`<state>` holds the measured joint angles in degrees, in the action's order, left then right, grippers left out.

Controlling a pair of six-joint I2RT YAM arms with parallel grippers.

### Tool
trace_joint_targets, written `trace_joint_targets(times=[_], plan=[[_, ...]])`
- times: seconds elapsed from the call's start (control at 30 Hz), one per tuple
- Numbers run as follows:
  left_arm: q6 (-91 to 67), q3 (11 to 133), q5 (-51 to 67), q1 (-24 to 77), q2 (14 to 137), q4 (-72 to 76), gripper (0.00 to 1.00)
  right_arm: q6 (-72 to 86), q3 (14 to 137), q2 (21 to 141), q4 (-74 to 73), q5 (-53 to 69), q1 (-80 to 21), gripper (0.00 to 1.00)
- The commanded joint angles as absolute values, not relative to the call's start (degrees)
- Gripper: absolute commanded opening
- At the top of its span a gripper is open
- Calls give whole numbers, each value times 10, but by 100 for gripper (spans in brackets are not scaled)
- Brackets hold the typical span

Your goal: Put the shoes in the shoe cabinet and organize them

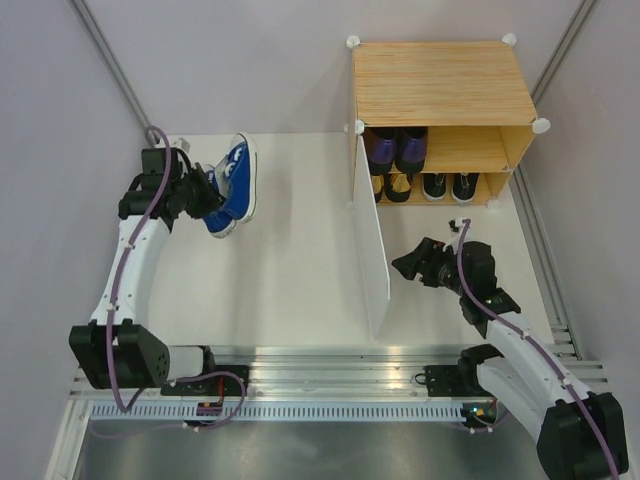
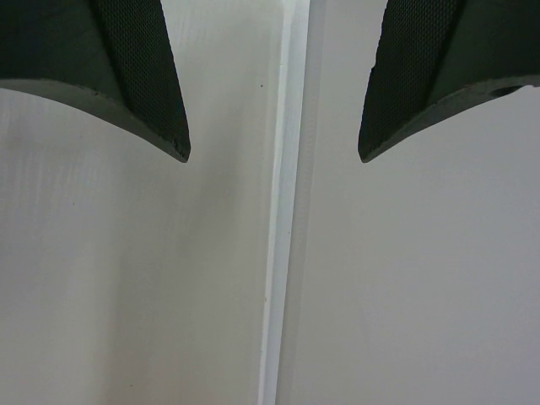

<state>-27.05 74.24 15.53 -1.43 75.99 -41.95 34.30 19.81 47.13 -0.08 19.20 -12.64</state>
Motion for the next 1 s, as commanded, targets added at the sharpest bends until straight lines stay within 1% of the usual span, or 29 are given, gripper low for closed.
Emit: trace_joint_targets(times=[0.0,0.13,0.2,0.23,0.27,0.3,0.33,0.37,0.4,0.43,0.5,0.8,0.9,0.97], plan=[[-316,801,183,-17,681,-341,2,380,188,451,2,149,-128,84],[-337,879,176,-17,650,-373,2,421,164,455,32,157,-129,84],[-343,907,175,-17,646,-391,2,453,153,462,97,185,-144,81],[-344,936,173,-16,646,-398,2,467,154,472,113,178,-159,81],[-346,949,174,-17,644,-404,2,471,159,480,139,167,-180,81],[-346,961,172,-16,644,-414,2,475,168,489,148,153,-238,80],[-347,983,172,-17,644,-417,2,477,191,513,155,105,-273,80],[-348,994,171,-17,644,-423,2,478,206,530,181,89,-309,81],[-348,1004,172,-17,644,-428,2,473,221,571,192,79,-366,81],[-349,1021,171,-17,643,-432,2,469,254,591,200,80,-387,81],[-351,1039,171,-17,645,-438,2,462,277,633,211,85,-427,81],[-347,1121,197,-16,663,-463,2,429,249,651,216,64,-432,84],[-348,1162,220,-16,674,-468,2,418,252,629,186,50,-432,84],[-349,1194,251,-16,691,-468,2,407,264,610,135,30,-430,85]])
